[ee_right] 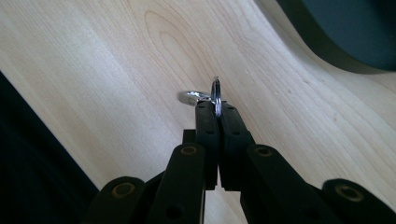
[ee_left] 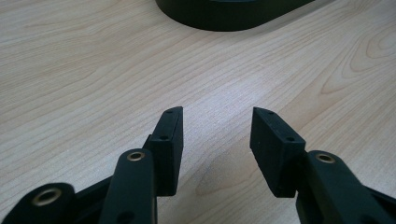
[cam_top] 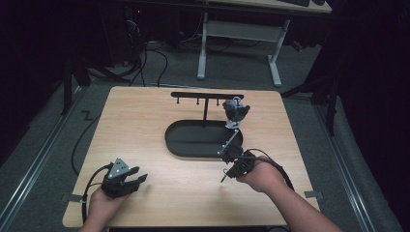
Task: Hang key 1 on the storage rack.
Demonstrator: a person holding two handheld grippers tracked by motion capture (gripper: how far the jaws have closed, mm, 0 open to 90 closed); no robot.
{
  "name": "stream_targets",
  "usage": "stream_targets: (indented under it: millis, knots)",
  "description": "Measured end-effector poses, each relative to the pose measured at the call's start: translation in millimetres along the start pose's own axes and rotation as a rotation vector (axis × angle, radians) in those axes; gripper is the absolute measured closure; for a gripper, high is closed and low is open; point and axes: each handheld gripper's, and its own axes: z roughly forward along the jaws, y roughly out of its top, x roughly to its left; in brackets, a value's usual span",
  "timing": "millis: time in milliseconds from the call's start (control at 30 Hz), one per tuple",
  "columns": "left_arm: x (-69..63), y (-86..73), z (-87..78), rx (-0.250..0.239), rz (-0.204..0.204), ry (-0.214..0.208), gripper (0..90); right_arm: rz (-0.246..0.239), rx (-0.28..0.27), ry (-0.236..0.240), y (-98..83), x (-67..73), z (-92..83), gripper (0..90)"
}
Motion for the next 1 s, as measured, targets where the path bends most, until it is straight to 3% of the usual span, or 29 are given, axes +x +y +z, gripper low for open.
stream_targets:
  millis: [467,1000]
  knots:
    - [-0.2,-0.2,0.2,-0.003,0.003,0.000,53.9,0.034,0.005,-0.019,-1.6,-15.6,-34.0,89.2]
    - [0.1,-0.1,-0.3,-0.001,0.008,-0.001,53.3,0.048,0.002,-0.023,4.6,-24.3,-42.7,89.1]
